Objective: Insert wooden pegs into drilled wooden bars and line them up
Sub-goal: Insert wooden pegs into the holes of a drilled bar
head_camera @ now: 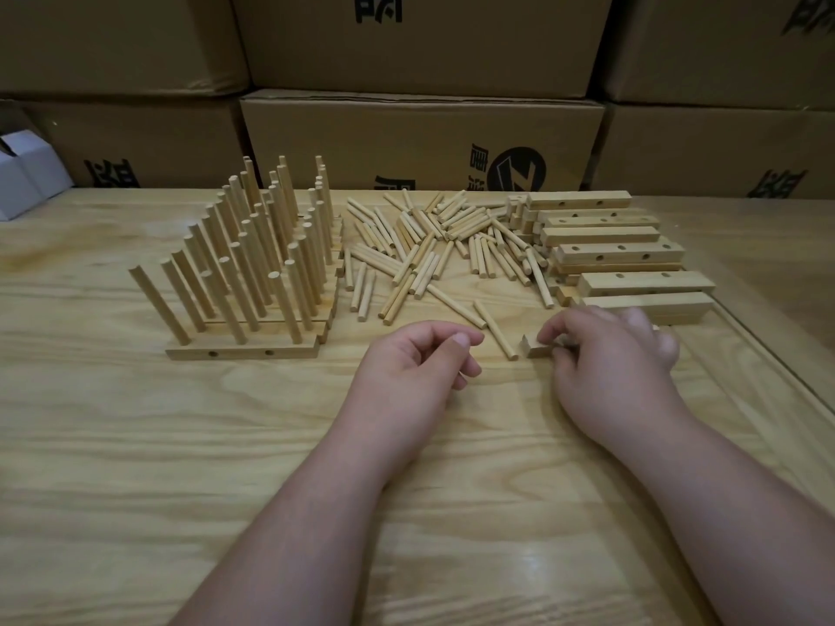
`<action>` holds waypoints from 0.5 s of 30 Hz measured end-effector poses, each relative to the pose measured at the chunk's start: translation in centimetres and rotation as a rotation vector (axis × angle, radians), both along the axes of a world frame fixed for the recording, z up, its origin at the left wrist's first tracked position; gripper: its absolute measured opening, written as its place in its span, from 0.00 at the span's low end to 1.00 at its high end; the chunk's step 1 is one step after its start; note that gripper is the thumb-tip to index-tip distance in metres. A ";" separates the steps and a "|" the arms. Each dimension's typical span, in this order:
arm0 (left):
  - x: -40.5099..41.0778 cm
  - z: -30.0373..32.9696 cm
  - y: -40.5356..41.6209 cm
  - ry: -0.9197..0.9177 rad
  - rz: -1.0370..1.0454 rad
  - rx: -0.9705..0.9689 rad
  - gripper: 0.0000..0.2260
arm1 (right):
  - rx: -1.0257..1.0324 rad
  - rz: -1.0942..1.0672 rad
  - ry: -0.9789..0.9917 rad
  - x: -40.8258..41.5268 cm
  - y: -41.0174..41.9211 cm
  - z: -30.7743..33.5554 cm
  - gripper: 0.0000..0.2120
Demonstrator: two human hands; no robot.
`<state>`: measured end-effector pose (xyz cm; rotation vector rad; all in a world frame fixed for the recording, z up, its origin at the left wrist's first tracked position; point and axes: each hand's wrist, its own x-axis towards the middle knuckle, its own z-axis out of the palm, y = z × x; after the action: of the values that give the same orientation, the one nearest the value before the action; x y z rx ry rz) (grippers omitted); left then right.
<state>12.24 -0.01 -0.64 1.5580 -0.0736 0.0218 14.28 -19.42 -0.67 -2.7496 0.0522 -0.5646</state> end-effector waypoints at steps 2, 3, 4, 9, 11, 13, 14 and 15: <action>0.0 -0.1 0.0 -0.013 -0.001 0.010 0.07 | 0.018 0.099 -0.115 -0.3 0.3 0.3 0.09; 0.0 -0.1 0.0 -0.021 -0.008 0.004 0.07 | 0.051 0.187 -0.201 -0.4 0.4 0.5 0.07; 0.0 -0.1 0.0 -0.027 -0.026 -0.012 0.08 | 0.090 0.290 -0.284 -0.6 0.6 0.7 0.05; 0.0 -0.2 0.0 -0.061 -0.100 -0.036 0.07 | 0.267 0.607 -0.386 -1.2 1.8 0.6 0.07; 0.0 -0.1 0.0 -0.042 -0.071 -0.055 0.05 | 0.383 0.610 -0.361 -1.4 1.8 0.4 0.05; 0.2 -0.2 0.1 -0.005 -0.037 -0.091 0.05 | 0.506 0.550 -0.330 -1.3 1.5 0.5 0.08; 0.3 -0.1 0.1 0.019 -0.017 -0.116 0.06 | 0.530 0.496 -0.313 -1.2 1.3 0.5 0.08; 0.4 -0.1 0.2 0.040 0.004 -0.137 0.07 | 0.523 0.434 -0.283 -0.9 1.0 0.5 0.08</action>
<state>12.63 0.19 -0.72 1.4213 -0.0364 -0.0014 13.39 -18.38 -0.22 -2.0681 -0.3962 -0.6897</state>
